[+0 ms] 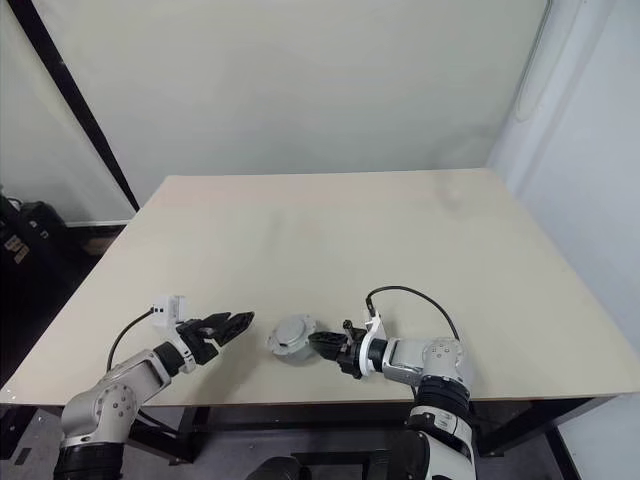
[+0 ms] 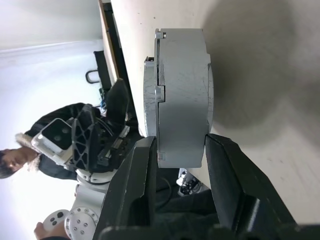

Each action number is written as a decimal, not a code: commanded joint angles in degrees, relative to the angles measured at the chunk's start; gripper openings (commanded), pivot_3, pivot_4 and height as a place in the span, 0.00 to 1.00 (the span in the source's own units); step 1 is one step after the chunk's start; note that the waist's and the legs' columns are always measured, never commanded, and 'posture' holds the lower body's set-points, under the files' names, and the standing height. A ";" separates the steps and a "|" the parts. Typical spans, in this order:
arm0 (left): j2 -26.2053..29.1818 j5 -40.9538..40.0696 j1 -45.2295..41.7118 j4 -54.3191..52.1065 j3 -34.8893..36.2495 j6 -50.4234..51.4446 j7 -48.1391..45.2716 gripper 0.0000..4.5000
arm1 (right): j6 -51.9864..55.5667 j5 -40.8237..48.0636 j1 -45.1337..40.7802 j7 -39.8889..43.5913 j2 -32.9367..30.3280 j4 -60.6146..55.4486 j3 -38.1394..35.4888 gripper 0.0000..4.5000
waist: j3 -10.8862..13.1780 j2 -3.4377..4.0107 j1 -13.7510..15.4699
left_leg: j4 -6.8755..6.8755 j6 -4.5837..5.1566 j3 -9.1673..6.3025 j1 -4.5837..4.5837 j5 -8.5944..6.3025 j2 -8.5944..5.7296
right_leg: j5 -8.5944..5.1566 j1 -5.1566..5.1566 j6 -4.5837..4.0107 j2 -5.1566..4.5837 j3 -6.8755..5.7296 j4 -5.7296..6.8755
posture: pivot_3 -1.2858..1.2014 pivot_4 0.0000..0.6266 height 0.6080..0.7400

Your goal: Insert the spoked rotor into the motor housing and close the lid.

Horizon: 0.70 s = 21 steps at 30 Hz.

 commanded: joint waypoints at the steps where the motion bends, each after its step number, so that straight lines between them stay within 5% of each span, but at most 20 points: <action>1: -0.27 -2.34 -0.30 -2.79 1.25 0.44 0.48 1.00 | -0.03 4.64 -0.08 2.44 4.59 -2.60 0.80 0.27 | 0.00 0.00 0.09 | -0.04 0.00 -0.01 0.00 0.00 0.00 | 0.00 -0.01 0.00 0.00 0.00 0.00 | 0.52 0.00 1.00; 21: -11.83 -24.98 -2.55 -0.14 12.59 13.64 13.77 1.00 | 2.19 11.83 -0.57 2.58 5.86 -6.38 2.64 0.27 | -0.02 -0.04 0.58 | -0.07 0.01 0.01 0.03 0.01 0.01 | 0.01 0.04 0.01 0.00 0.00 -0.04 | 0.52 0.00 1.00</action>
